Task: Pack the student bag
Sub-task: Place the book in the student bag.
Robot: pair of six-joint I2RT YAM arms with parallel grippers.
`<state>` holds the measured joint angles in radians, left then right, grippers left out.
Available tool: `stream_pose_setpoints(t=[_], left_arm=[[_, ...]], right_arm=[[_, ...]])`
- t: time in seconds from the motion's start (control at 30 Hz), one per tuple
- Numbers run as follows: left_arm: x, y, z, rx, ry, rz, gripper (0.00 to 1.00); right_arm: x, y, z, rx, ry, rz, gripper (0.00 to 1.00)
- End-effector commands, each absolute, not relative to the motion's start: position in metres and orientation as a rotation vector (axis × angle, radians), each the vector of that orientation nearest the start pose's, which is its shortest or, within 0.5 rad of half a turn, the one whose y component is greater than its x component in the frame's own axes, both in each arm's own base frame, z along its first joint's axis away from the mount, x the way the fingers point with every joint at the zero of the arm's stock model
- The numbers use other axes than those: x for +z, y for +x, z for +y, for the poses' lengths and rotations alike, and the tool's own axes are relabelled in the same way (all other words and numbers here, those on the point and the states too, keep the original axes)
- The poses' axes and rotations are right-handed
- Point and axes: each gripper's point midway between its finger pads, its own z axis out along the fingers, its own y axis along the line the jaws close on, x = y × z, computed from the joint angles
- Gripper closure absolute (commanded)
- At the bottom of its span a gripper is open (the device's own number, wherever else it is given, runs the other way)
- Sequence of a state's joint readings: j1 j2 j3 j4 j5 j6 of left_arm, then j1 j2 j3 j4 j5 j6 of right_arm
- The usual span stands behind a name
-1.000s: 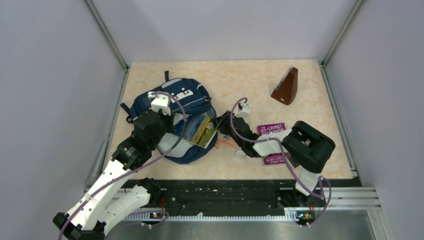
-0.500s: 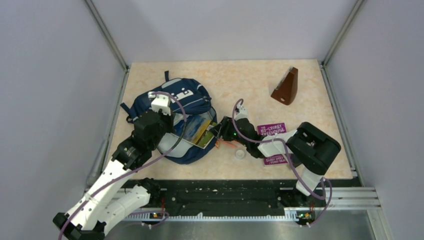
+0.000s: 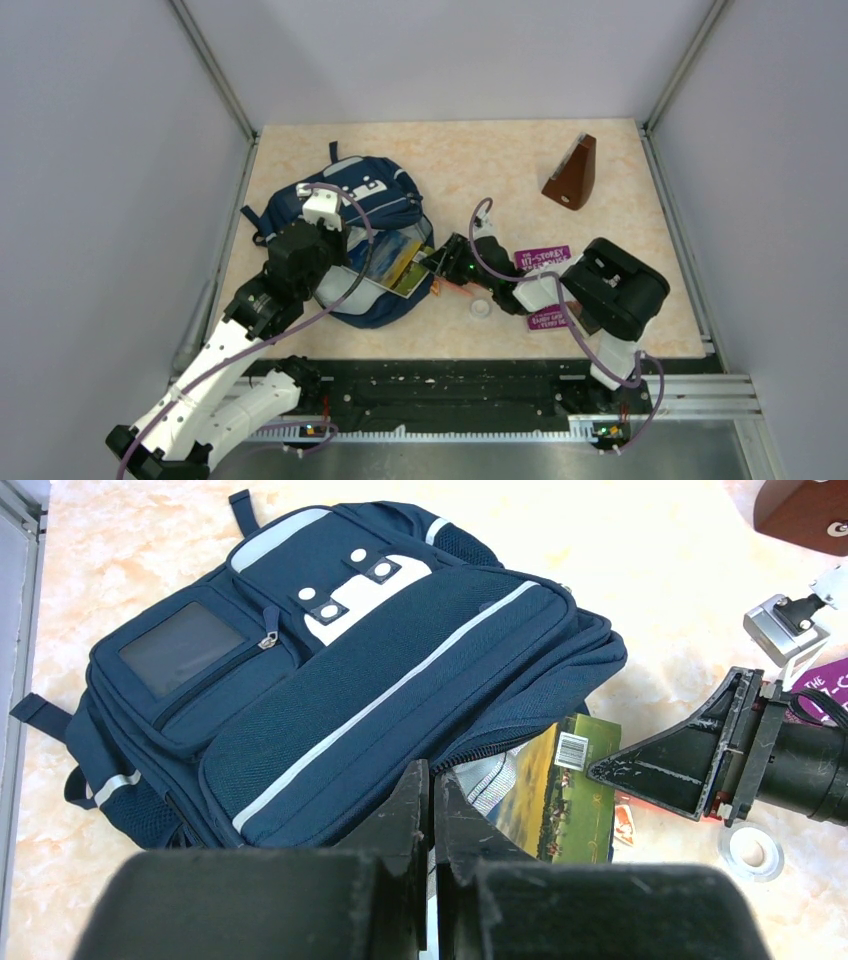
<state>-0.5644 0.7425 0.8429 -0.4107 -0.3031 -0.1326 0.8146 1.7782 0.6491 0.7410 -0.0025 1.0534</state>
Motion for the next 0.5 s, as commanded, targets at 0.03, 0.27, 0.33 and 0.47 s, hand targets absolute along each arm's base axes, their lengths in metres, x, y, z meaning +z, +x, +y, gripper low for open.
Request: stream_pose_setpoints(t=[0.03,0.27,0.33,0.47], left_arm=[[0.301,0.271,-0.118,-0.266,0.148,1.725,1.0],[0.301,0.271,-0.118,-0.265,0.147,1.725,1.0],[0.301,0.271,-0.117,-0.265,0.146,1.725,1.0],[0.301,0.271,-0.117,-0.265,0.146,1.723,1.0]], right_arm=[[0.084,0.295,0.374,1.314,0.302,2.082,0.53],[0.094,0.301,0.377,1.375,0.373,2.027,0.6],[0.096,0.303,0.378,1.384,0.382,2.013,0.63],[0.105,0.307,0.379,1.415,0.398,1.97,0.82]])
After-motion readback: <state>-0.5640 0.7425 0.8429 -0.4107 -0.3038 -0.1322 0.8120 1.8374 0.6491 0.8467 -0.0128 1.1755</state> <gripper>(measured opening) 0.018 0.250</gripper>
